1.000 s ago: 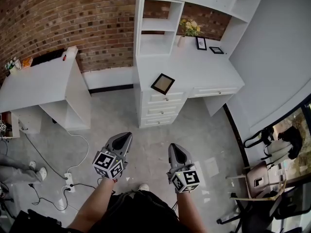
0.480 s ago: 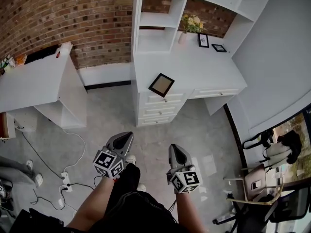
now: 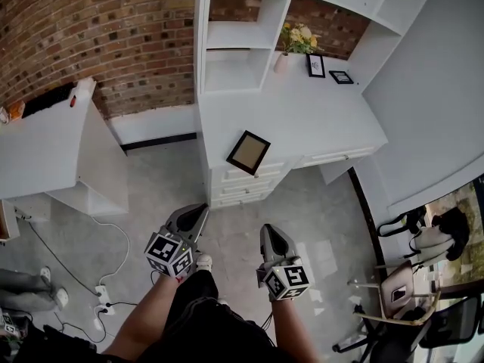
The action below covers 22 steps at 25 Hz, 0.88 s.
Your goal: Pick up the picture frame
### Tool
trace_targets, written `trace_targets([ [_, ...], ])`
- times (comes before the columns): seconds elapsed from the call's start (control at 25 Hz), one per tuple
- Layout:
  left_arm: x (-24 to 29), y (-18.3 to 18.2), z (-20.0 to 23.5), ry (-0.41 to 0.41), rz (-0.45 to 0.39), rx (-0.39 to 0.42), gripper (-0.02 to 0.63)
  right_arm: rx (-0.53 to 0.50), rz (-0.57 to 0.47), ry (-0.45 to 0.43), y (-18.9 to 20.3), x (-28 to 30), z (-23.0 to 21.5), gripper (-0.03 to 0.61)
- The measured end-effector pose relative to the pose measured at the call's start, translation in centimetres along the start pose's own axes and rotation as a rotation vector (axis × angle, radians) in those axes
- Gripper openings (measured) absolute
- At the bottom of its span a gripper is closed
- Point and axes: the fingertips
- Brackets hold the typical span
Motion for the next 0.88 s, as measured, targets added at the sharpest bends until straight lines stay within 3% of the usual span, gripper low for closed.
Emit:
trace_targets([
  [0.88, 9.9, 0.7, 3.9, 0.131, 0.087, 0.024, -0.002, 0.065, 0.028, 0.067, 0.6, 9.4, -5.8, 0.003],
])
Point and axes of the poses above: the fingertips, and each gripper's own axes: x forward along the fingers, z to its left, y out of its underside, and after that the axes turned 12 degrees about -y, right-handed
